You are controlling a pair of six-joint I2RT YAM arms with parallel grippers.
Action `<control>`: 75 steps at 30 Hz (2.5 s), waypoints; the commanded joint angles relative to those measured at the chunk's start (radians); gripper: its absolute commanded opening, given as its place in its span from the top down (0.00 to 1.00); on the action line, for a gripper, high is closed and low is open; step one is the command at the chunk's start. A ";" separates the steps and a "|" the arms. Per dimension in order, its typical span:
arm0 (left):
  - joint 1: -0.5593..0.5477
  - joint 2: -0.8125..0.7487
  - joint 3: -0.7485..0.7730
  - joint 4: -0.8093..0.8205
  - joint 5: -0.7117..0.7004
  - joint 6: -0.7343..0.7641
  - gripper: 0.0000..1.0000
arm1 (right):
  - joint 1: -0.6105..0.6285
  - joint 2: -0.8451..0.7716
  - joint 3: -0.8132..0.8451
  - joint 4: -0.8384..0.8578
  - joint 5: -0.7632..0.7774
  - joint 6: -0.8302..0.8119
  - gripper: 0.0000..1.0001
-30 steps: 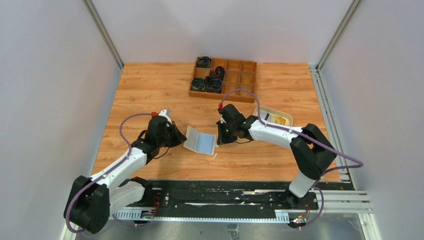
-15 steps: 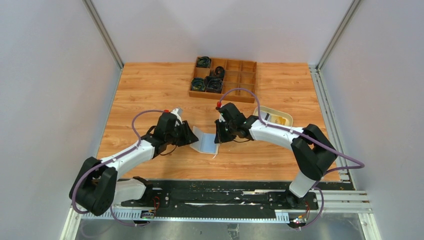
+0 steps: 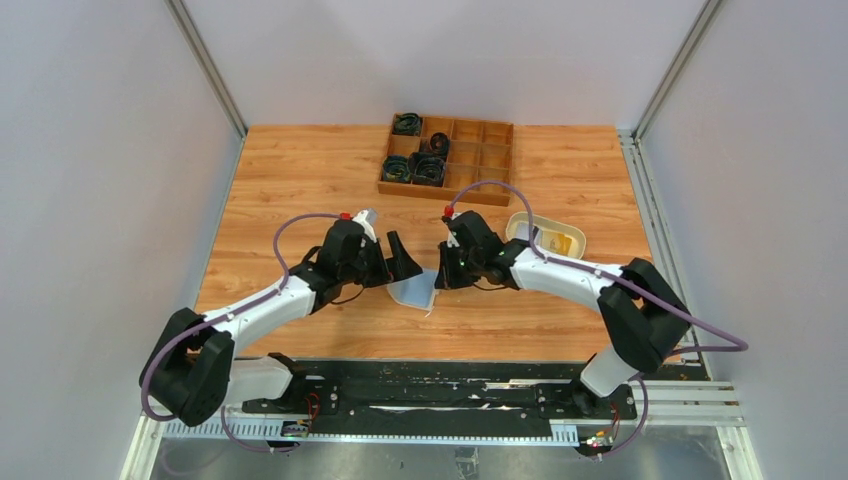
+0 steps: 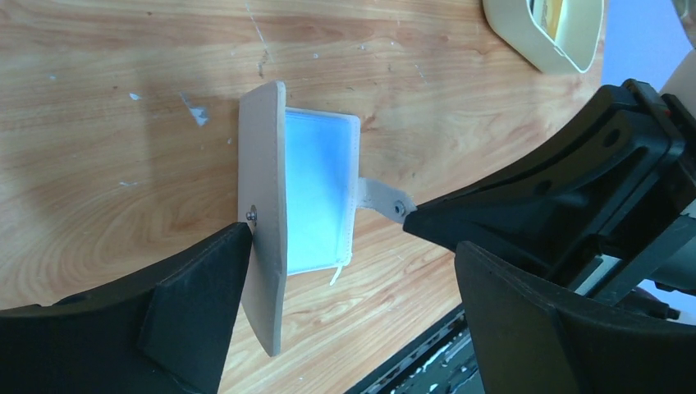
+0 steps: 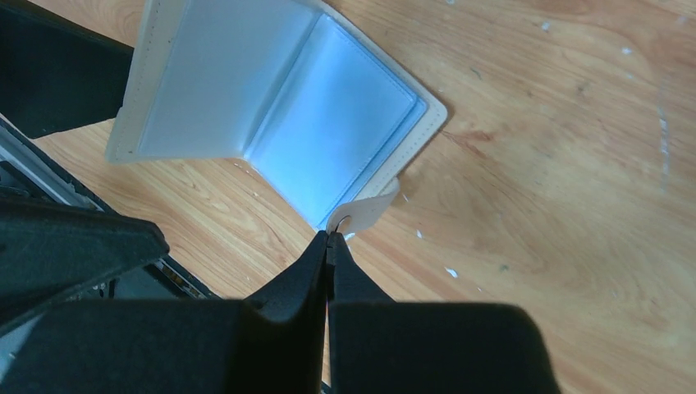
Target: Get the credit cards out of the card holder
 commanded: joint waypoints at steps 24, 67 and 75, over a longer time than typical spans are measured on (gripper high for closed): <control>-0.075 0.054 -0.045 0.280 -0.003 -0.340 0.02 | -0.097 -0.179 -0.232 0.113 0.016 0.054 1.00; -0.200 0.419 -0.168 0.596 -0.081 -0.624 0.13 | -0.153 -0.067 -0.189 0.246 -0.124 0.059 1.00; -0.185 0.431 -0.184 0.606 -0.074 -0.649 0.24 | -0.149 0.014 -0.135 0.244 -0.173 0.068 1.00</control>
